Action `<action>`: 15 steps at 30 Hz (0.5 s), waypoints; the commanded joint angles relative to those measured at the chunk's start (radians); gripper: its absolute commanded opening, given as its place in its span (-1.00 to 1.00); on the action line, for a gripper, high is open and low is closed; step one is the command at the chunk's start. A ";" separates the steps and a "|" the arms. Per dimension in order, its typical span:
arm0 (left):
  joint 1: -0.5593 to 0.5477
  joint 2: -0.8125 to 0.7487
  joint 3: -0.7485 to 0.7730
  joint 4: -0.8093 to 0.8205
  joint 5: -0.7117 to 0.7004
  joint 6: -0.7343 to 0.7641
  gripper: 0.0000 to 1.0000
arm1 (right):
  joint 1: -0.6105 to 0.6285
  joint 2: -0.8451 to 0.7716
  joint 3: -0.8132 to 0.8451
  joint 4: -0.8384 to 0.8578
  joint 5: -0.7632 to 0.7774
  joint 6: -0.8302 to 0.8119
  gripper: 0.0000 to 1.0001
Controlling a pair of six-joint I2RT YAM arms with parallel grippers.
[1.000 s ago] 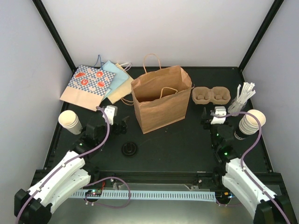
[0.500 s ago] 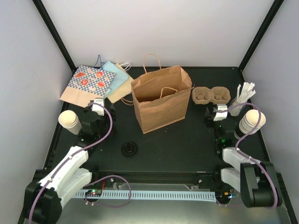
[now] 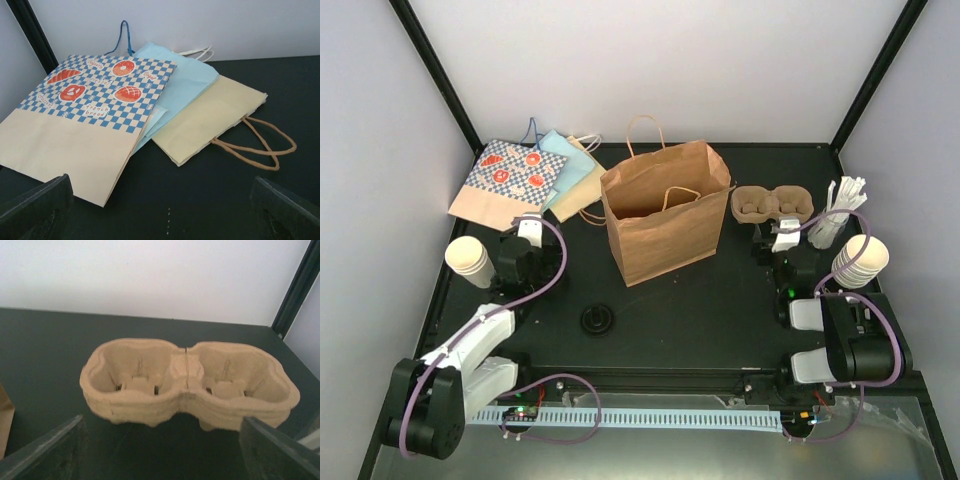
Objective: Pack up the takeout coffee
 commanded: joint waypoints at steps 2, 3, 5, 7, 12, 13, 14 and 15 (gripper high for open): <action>0.015 0.047 -0.038 0.160 0.003 0.048 0.98 | -0.009 0.010 0.063 0.051 0.037 0.012 0.96; 0.019 0.059 -0.045 0.181 0.002 0.049 0.97 | -0.008 0.003 0.065 0.036 0.050 0.018 1.00; 0.027 0.084 -0.057 0.223 0.004 0.049 0.97 | -0.008 0.005 0.071 0.029 0.050 0.020 1.00; 0.036 0.111 -0.069 0.274 0.011 0.054 0.97 | -0.008 0.006 0.072 0.029 0.051 0.021 1.00; 0.064 0.140 -0.083 0.368 0.043 0.103 0.98 | -0.008 0.005 0.073 0.025 0.051 0.022 1.00; 0.071 0.145 -0.084 0.383 0.060 0.107 0.98 | -0.008 0.005 0.073 0.025 0.051 0.022 1.00; 0.077 0.153 -0.085 0.397 0.072 0.110 0.98 | -0.008 0.005 0.073 0.025 0.049 0.022 1.00; 0.080 0.162 -0.085 0.415 0.076 0.112 0.97 | -0.009 0.005 0.073 0.024 0.050 0.022 1.00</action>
